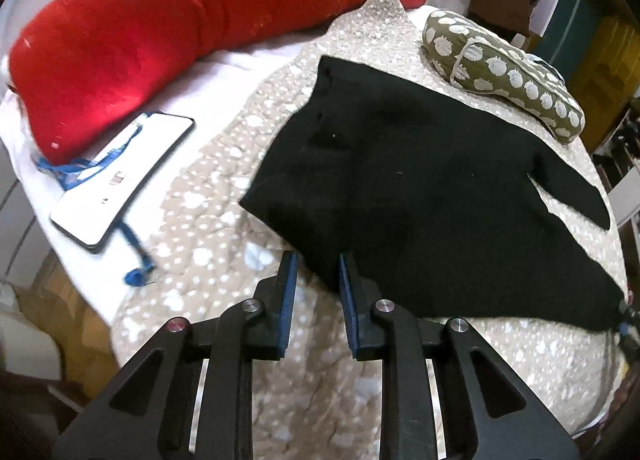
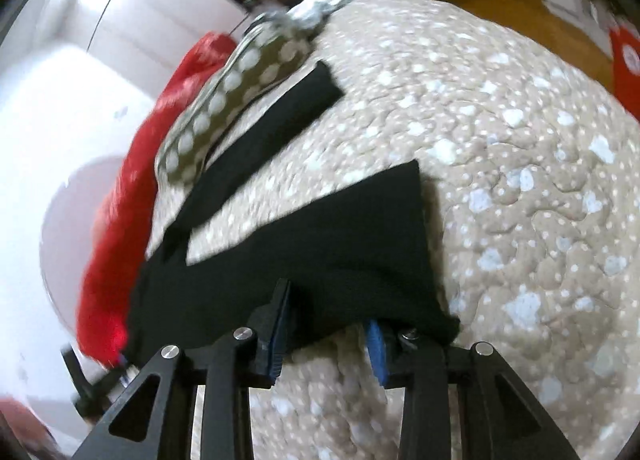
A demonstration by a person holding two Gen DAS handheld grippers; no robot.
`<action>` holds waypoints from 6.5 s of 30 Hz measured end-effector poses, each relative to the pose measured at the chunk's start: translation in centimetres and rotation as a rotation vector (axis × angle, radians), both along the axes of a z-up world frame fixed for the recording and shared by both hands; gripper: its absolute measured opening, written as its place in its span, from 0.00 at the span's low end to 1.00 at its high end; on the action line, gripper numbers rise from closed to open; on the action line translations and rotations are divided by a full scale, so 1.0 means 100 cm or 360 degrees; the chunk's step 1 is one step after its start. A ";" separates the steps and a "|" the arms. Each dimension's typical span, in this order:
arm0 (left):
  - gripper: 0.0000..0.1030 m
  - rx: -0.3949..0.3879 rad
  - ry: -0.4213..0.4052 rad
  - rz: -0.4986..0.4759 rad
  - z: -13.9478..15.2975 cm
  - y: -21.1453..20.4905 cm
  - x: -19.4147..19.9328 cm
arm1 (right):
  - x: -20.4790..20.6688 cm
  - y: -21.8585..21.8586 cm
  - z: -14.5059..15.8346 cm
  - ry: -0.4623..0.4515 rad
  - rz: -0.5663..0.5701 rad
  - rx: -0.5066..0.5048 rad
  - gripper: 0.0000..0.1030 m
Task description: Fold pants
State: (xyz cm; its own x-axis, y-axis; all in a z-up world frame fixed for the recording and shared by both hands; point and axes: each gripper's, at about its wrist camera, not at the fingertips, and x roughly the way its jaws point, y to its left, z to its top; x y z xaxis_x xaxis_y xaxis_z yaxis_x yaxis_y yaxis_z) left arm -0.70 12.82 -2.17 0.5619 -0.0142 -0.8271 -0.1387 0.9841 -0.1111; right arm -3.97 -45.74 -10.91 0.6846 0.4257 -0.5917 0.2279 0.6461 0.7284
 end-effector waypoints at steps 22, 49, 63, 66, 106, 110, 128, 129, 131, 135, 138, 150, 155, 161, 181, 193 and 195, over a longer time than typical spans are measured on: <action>0.48 -0.0020 -0.0127 -0.0219 0.021 -0.057 0.012 | -0.005 -0.019 0.046 0.0031 0.0020 -0.0813 0.20; 0.52 0.0067 -0.0006 -0.0182 -0.025 -0.038 0.057 | 0.089 0.119 0.028 -0.0164 0.0798 -0.0692 0.42; 0.71 -0.0054 0.0005 -0.0310 0.021 -0.021 0.172 | 0.253 0.232 0.091 -0.0443 0.1384 -0.1046 0.44; 0.71 -0.0049 0.0033 -0.0369 0.018 -0.016 0.206 | 0.292 0.263 0.079 -0.0429 0.1572 -0.1158 0.44; 0.19 0.0007 0.0091 -0.0296 0.005 0.059 0.064 | 0.081 0.288 0.056 -0.0522 0.1652 -0.0924 0.07; 0.50 0.0038 -0.0077 -0.0234 0.039 0.067 0.044 | 0.076 0.280 0.094 -0.0616 0.1685 -0.0785 0.11; 0.67 0.0020 0.0051 -0.0167 -0.023 0.017 0.064 | 0.193 0.283 0.069 -0.0331 0.1229 -0.0964 0.06; 0.68 -0.0016 0.0032 -0.0154 -0.025 0.020 0.063 | 0.194 0.280 0.072 -0.0358 0.1201 -0.0984 0.06; 0.70 -0.0066 0.0030 -0.0133 -0.028 0.025 0.064 | 0.198 0.280 0.061 -0.0338 0.1182 -0.1030 0.06; 0.70 -0.0010 0.0040 -0.0065 -0.015 0.027 0.063 | 0.209 0.282 0.049 -0.0304 0.1135 -0.1054 0.06; 0.70 0.0027 -0.0036 -0.0078 0.003 0.027 0.060 | 0.202 0.274 0.069 -0.0351 0.1038 -0.1039 0.07; 0.70 0.0061 0.0042 0.0012 -0.028 0.025 0.099 | 0.187 0.348 0.055 -0.0348 0.1285 -0.1049 0.10; 0.70 0.0061 0.0048 0.0012 -0.024 0.024 0.095 | 0.212 0.348 0.050 -0.0330 0.1193 -0.1003 0.10; 0.70 0.0108 -0.0050 -0.0011 -0.003 0.007 0.069 | 0.172 0.325 0.080 -0.0406 0.1213 -0.0951 0.10; 0.69 0.0173 -0.0122 -0.0133 0.003 -0.051 0.025 | 0.093 0.285 0.057 -0.0274 0.1238 -0.1008 0.19; 0.69 0.0099 -0.0107 -0.0374 0.003 -0.122 0.026 | 0.063 0.188 0.041 -0.0146 0.0977 -0.0957 0.20; 0.69 0.0085 -0.0095 -0.0451 0.001 -0.143 0.027 | 0.052 0.162 0.038 -0.0105 0.0881 -0.0951 0.20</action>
State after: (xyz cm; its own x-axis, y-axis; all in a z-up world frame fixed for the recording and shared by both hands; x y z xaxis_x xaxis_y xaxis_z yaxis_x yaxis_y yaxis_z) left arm 2.04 -1.47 -2.10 0.5892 -0.1347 -0.7967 0.1477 0.9873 -0.0577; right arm 1.22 -29.53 -7.12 0.5093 0.3378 -0.7915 -0.2694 0.9361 0.2261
